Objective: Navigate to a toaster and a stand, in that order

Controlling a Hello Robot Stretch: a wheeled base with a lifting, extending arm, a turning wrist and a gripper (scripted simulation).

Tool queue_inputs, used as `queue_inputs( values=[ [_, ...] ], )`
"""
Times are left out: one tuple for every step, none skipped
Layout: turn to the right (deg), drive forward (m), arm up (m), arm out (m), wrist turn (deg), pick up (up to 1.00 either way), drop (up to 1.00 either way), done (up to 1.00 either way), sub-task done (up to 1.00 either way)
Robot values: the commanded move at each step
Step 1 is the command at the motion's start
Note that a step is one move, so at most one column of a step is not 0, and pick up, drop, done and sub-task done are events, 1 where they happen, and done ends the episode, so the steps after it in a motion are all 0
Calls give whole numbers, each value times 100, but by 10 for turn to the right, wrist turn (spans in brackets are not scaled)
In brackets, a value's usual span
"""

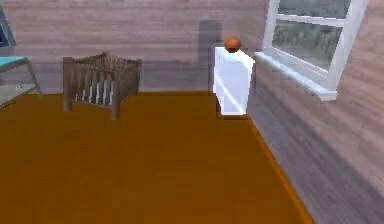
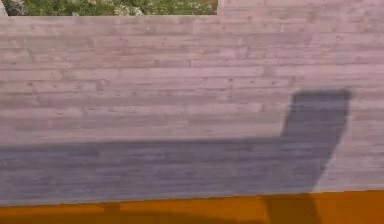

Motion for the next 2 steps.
queue_inputs(
  values=[
    [-60, 0, 0, 0, 0, 0, 0, 0, 0],
    [0, 70, 0, 0, 0, 0, 0, 0, 0]
  ],
)
